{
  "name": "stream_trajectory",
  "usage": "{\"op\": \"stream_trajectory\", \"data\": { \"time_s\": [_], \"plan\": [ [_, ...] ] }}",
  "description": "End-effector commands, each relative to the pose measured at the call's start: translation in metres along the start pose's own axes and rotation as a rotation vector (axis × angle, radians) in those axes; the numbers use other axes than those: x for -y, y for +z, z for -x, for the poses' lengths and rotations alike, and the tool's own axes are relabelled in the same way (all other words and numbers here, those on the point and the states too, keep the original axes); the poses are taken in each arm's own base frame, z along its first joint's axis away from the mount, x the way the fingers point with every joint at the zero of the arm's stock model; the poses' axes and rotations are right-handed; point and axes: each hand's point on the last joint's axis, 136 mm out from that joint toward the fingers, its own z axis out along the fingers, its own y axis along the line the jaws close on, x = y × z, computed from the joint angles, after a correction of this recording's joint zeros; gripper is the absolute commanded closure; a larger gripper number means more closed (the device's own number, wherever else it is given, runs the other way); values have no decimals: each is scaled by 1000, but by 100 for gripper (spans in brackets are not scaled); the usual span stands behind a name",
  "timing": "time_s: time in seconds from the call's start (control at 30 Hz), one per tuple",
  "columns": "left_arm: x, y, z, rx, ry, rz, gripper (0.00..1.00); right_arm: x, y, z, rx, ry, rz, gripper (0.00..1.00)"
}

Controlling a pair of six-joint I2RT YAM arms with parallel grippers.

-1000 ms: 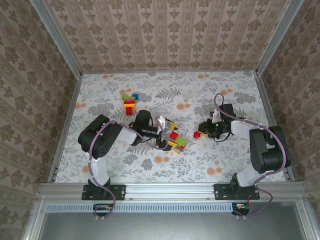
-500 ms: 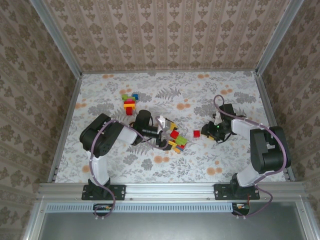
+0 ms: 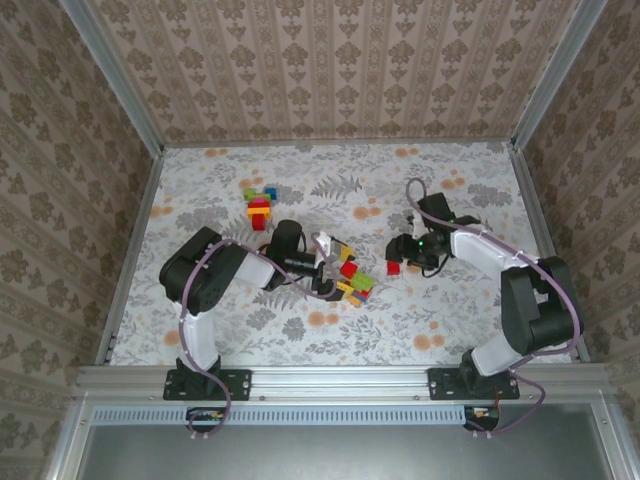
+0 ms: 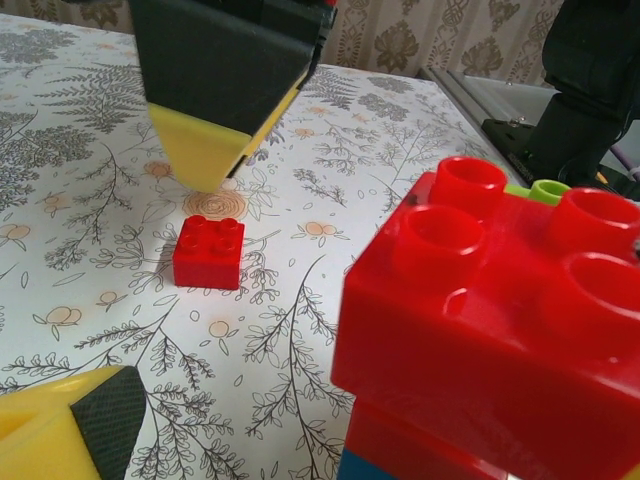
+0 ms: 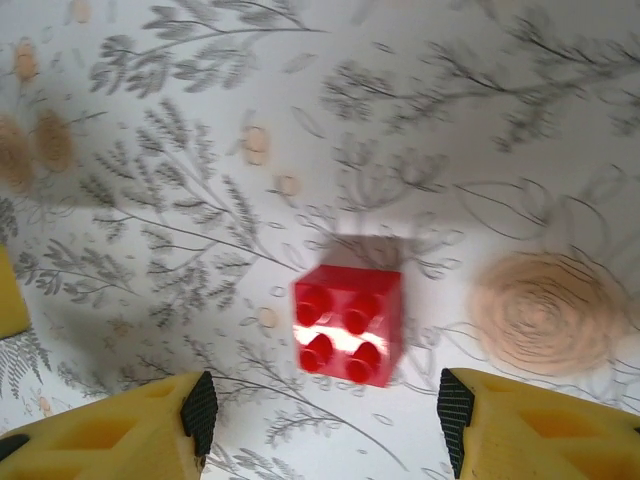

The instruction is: Assemble a carrot with lego

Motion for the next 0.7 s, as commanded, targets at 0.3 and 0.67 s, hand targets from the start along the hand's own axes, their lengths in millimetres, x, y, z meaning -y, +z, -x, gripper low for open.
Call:
{"op": "stream_trajectory", "data": {
  "time_s": [0.3,0.67],
  "plan": [
    [12,-6,9,29,7,-72,0,10,9,-2,-78,-115,-247,38],
    [15,-5,10,30,1,-91,0,8,19,-5,-106,-142,-262,39]
  ]
}}
